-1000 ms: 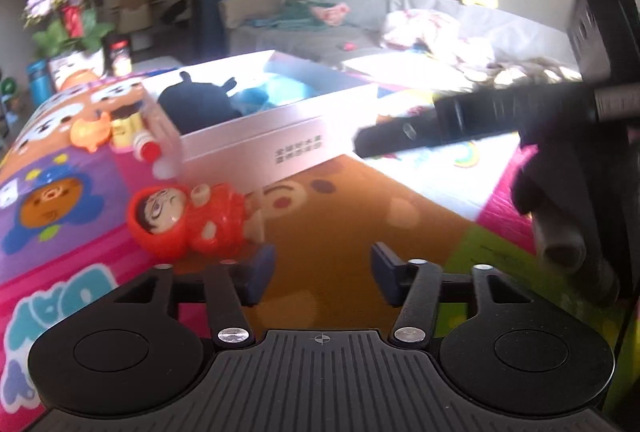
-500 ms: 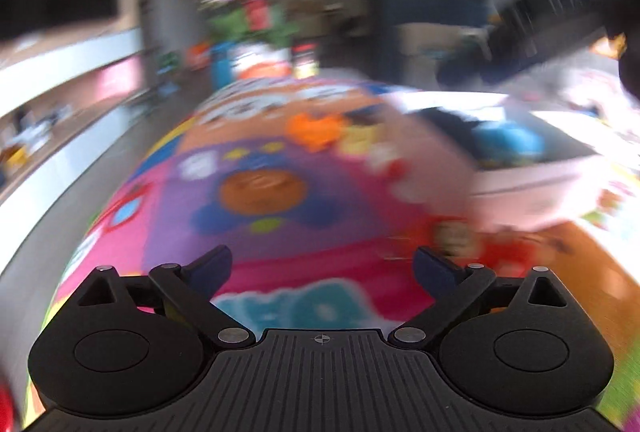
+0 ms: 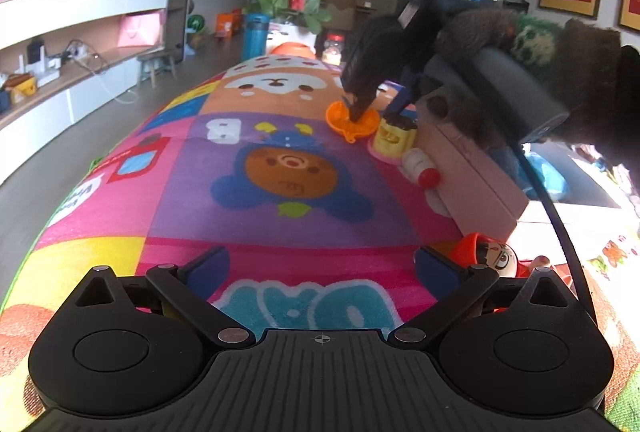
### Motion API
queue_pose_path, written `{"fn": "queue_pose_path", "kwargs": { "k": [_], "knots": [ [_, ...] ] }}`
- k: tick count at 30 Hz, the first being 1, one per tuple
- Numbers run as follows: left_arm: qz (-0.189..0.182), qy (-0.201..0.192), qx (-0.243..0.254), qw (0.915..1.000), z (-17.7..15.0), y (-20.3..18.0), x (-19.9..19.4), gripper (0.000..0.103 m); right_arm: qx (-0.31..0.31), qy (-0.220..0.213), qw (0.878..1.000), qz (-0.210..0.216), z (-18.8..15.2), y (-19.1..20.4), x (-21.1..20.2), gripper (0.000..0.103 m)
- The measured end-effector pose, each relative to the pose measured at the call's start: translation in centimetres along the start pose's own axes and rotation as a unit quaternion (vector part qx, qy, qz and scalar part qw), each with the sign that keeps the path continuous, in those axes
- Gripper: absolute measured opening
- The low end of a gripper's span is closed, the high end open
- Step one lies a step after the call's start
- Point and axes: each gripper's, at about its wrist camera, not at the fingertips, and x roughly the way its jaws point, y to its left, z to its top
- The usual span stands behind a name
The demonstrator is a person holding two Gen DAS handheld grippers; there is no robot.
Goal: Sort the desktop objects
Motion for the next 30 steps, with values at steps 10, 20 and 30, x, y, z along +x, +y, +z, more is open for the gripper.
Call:
{"fn": "queue_pose_path", "kwargs": {
  "k": [10, 20, 30],
  "knots": [
    [-0.026, 0.020, 0.004, 0.9994, -0.4, -0.2, -0.3, 0.103, -0.041, 0.070, 0.992, 0.092, -5.3, 2.2, -2.6, 0.010],
    [-0.091, 0.056, 0.054, 0.9928, -3.0, -2.1, -3.3, 0.103, -0.083, 0.098, 0.972, 0.195, -14.6, 3.4, -9.8, 0.009],
    [-0.091, 0.074, 0.083, 0.9896, -3.9, -4.6, -4.4, 0.103, -0.121, -0.100, 0.978, 0.136, -23.5, -1.2, -19.5, 0.061]
  ]
}}
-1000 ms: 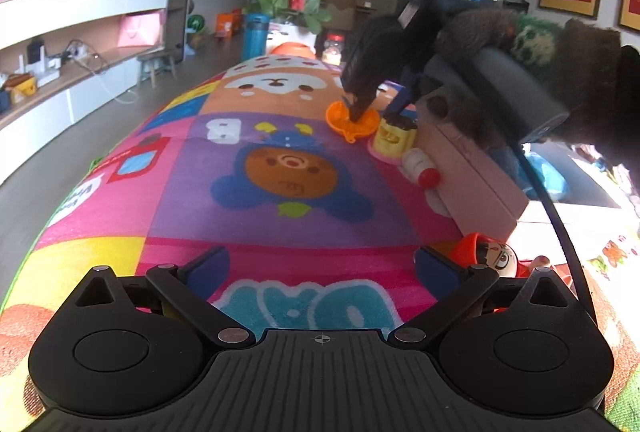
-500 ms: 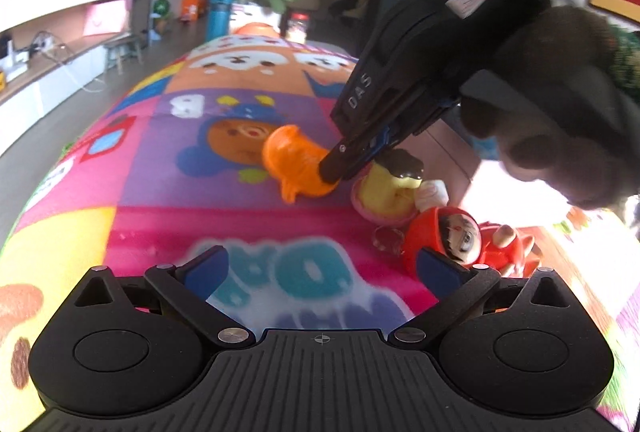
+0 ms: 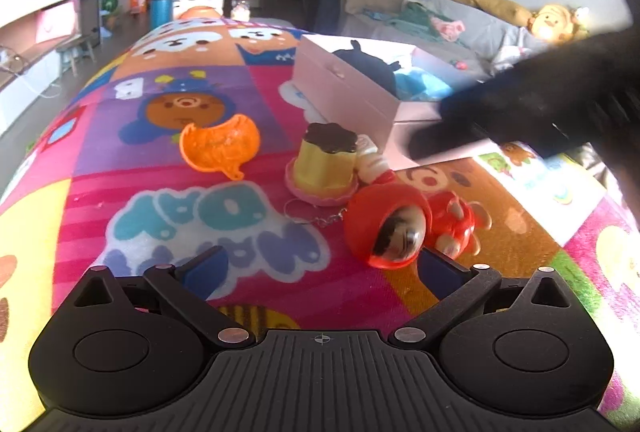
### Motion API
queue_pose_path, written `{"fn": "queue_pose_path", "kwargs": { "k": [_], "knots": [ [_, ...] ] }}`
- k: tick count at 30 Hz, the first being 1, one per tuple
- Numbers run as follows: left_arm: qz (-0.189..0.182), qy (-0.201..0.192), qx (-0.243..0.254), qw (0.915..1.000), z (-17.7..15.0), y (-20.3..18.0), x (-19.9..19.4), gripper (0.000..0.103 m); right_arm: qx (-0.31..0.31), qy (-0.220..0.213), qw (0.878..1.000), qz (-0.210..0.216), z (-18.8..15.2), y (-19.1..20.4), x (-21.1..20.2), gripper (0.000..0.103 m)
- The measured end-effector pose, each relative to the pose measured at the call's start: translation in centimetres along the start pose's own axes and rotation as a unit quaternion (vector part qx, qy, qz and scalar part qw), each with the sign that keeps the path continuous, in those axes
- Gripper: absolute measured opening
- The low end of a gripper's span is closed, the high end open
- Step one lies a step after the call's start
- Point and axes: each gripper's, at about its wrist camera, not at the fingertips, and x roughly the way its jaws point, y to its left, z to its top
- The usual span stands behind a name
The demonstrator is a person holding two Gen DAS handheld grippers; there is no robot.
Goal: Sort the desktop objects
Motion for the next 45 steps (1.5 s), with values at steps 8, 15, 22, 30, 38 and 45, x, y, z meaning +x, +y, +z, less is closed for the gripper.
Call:
{"fn": "queue_pose_path", "kwargs": {
  "k": [8, 15, 22, 30, 38, 45],
  "knots": [
    [0.032, 0.001, 0.008, 0.9995, 0.7, -0.2, -1.0, 0.103, 0.114, -0.083, 0.982, -0.123, -4.2, -7.2, -2.7, 0.062],
    [0.016, 0.000, 0.016, 0.9997, 1.1, -1.6, 0.1, 0.103, 0.309, -0.162, 0.917, -0.192, -7.9, -16.7, -2.5, 0.072],
    [0.015, -0.017, 0.041, 0.9989, 1.1, -2.3, 0.1, 0.103, 0.290, -0.151, 0.934, -0.142, -7.2, -15.4, 0.1, 0.078],
    [0.044, -0.015, 0.013, 0.9988, 1.1, -0.2, 0.3, 0.103, 0.138, -0.187, 0.965, -0.123, -6.5, -8.2, -1.9, 0.078],
    [0.061, -0.029, -0.022, 0.9975, 1.7, 1.7, -0.1, 0.103, -0.030, -0.102, 0.994, -0.020, -7.2, 0.9, 1.5, 0.083],
    [0.060, -0.032, -0.016, 0.9976, 1.8, 1.7, -0.3, 0.103, -0.007, -0.079, 0.996, -0.040, -7.5, 1.6, 2.8, 0.051]
  ]
}}
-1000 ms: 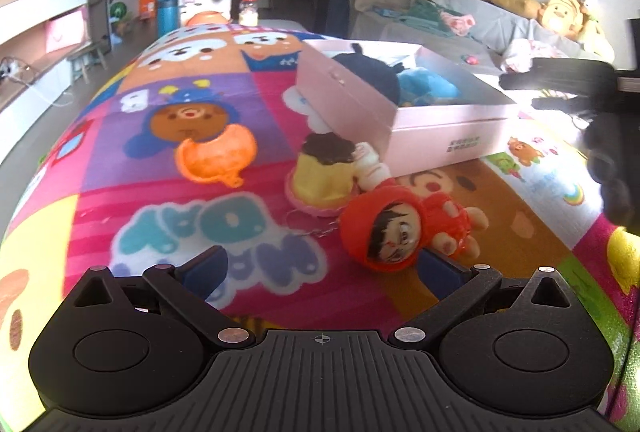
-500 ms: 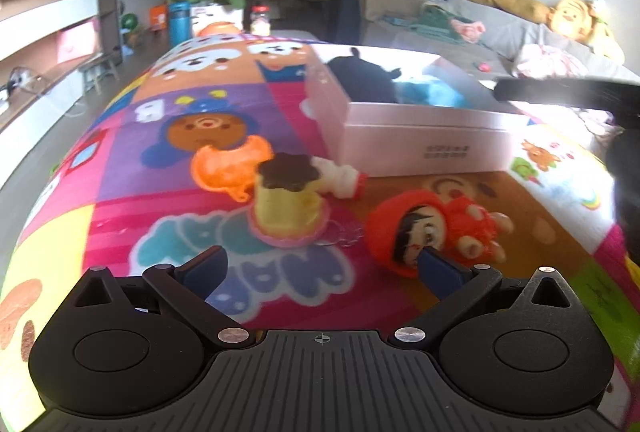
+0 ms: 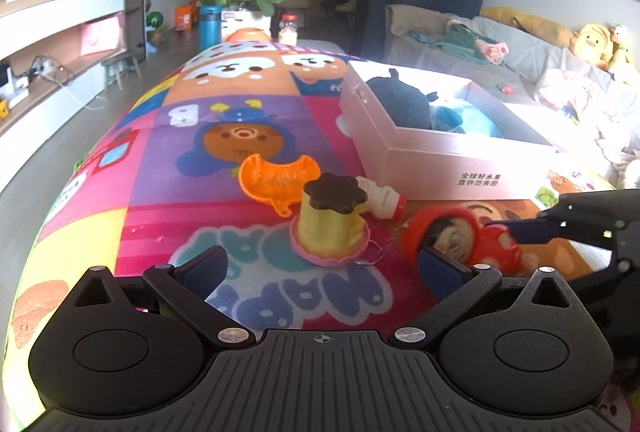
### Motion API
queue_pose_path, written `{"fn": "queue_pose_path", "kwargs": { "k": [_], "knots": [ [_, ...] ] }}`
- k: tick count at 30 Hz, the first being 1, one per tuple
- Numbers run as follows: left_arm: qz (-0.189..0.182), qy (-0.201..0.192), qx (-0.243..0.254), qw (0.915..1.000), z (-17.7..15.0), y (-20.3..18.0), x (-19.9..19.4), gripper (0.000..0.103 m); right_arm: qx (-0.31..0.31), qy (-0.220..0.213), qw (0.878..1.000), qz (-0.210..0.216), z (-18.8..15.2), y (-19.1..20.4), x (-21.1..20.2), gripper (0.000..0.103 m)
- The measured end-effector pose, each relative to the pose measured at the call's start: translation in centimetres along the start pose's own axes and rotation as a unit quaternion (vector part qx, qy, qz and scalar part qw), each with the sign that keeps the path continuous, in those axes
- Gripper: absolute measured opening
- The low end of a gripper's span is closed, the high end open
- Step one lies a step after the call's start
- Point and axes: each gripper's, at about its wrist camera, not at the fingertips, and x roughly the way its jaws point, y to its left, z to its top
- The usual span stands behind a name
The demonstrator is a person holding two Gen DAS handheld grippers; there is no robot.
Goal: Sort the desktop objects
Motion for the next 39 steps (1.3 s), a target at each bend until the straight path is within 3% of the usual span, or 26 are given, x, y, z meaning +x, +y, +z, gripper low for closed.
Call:
{"fn": "queue_pose_path", "kwargs": {
  "k": [7, 9, 11, 13, 15, 17, 18, 21, 24, 26, 29, 35, 39],
  "knots": [
    [0.026, 0.001, 0.036, 0.9990, 0.3, -1.4, 1.5, 0.103, 0.085, 0.009, 0.994, -0.069, -2.6, -4.7, -3.4, 0.052],
    [0.008, -0.007, 0.036, 0.9993, 0.6, -1.7, 1.5, 0.103, 0.116, 0.004, 0.990, -0.078, -3.4, -5.8, -4.3, 0.055],
    [-0.025, -0.019, 0.036, 0.9988, 0.8, -2.2, 1.1, 0.103, 0.146, -0.006, 0.986, -0.082, -4.2, -6.7, -4.9, 0.070],
    [-0.054, -0.029, 0.047, 0.9970, 0.8, -3.0, 0.8, 0.103, 0.170, -0.018, 0.982, -0.083, -4.9, -7.2, -5.2, 0.076],
    [-0.077, -0.025, 0.062, 0.9948, 0.6, -3.7, 1.0, 0.101, 0.192, -0.016, 0.978, -0.082, -5.5, -7.7, -4.8, 0.079],
    [-0.095, -0.011, 0.077, 0.9924, 0.4, -4.3, 1.5, 0.077, 0.205, -0.011, 0.975, -0.082, -5.6, -8.1, -4.7, 0.082],
    [-0.099, -0.003, 0.081, 0.9918, 0.3, -4.4, 1.7, 0.074, 0.208, -0.017, 0.974, -0.082, -5.7, -8.2, -4.8, 0.085],
    [-0.099, 0.010, 0.087, 0.9912, 0.2, -4.6, 2.5, 0.074, 0.212, -0.017, 0.974, -0.079, -5.8, -8.4, -4.7, 0.089],
    [-0.076, 0.014, 0.086, 0.9933, 0.3, -4.6, 3.5, 0.077, 0.210, -0.015, 0.975, -0.075, -5.8, -8.3, -4.7, 0.098],
    [-0.057, 0.012, 0.083, 0.9949, 0.7, -4.2, 4.1, 0.086, 0.209, -0.019, 0.975, -0.076, -5.8, -8.2, -4.8, 0.101],
    [-0.042, 0.012, 0.080, 0.9958, 1.5, -3.7, 5.3, 0.090, 0.211, -0.019, 0.974, -0.074, -5.8, -8.2, -4.8, 0.103],
    [-0.055, 0.010, 0.096, 0.9938, 2.8, -4.1, 7.0, 0.093, 0.222, -0.012, 0.973, -0.069, -5.8, -8.6, -4.6, 0.103],
    [-0.096, 0.018, 0.110, 0.9891, 2.6, -5.3, 6.5, 0.094, 0.229, -0.007, 0.971, -0.063, -5.9, -8.9, -4.5, 0.103]
  ]
}}
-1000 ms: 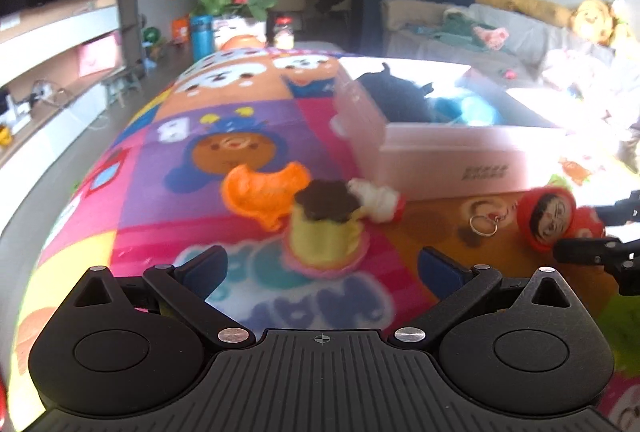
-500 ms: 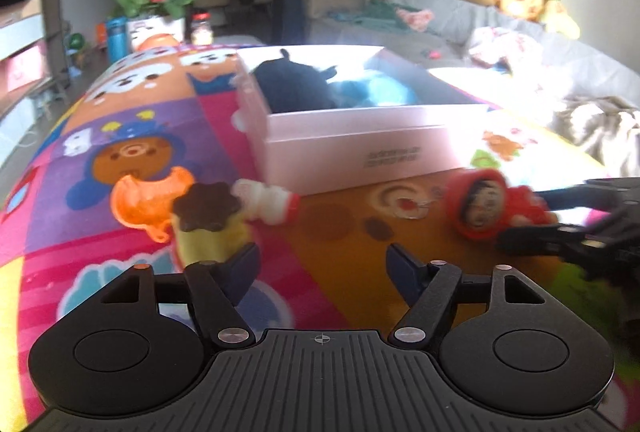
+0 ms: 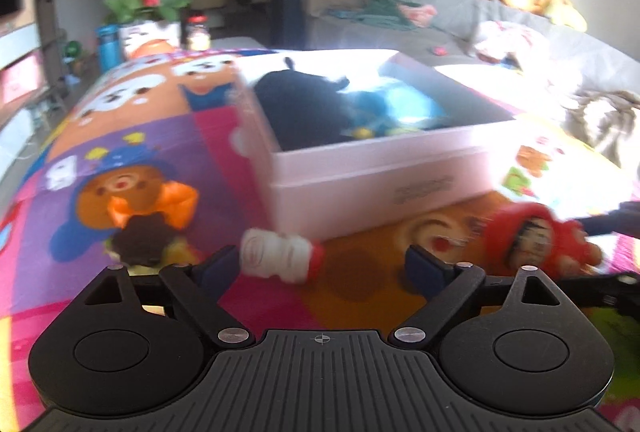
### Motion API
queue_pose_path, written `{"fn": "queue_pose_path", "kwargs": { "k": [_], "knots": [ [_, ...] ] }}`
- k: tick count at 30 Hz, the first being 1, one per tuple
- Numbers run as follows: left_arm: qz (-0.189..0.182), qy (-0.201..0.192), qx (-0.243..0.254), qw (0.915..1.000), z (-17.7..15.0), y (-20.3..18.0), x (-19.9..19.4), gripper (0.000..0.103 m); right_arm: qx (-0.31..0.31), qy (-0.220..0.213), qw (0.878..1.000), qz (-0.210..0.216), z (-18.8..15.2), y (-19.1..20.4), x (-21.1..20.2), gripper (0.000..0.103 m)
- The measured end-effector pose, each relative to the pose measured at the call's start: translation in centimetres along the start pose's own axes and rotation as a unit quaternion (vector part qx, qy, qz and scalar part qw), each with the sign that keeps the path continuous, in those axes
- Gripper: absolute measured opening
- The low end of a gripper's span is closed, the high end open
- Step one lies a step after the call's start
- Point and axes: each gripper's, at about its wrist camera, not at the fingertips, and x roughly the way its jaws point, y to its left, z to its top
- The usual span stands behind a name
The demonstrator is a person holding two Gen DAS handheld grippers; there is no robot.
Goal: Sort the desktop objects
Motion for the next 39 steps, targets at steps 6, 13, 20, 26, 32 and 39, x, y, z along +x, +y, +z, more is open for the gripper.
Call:
{"fn": "queue_pose_path", "kwargs": {
  "k": [6, 13, 20, 26, 32, 39],
  "knots": [
    [-0.032, 0.008, 0.020, 0.9992, -2.0, -3.0, -1.5, 0.096, -0.009, 0.010, 1.000, -0.004, 0.0, 0.3, 0.2, 0.103],
    [0.062, 0.017, -0.018, 0.9978, -2.7, -2.8, -2.2, 0.100, -0.046, 0.025, 0.998, -0.020, 0.1, 1.2, 0.5, 0.103],
    [0.073, 0.023, -0.038, 0.9964, -2.8, -2.0, -2.2, 0.100, -0.165, -0.005, 0.984, -0.061, 0.5, 4.7, 0.4, 0.074],
    [0.085, 0.023, -0.042, 0.9953, -2.7, -2.0, -2.2, 0.100, -0.181, 0.022, 0.981, -0.070, 1.4, 5.5, 1.5, 0.052],
    [0.034, 0.011, -0.069, 0.9970, -1.9, -2.2, -2.4, 0.100, -0.100, 0.019, 0.994, -0.039, 0.8, 3.9, -0.9, 0.050],
    [0.046, 0.012, -0.091, 0.9947, 0.6, -2.1, 0.2, 0.100, -0.071, 0.003, 0.997, -0.039, -1.3, 3.3, -2.8, 0.050]
  ]
}}
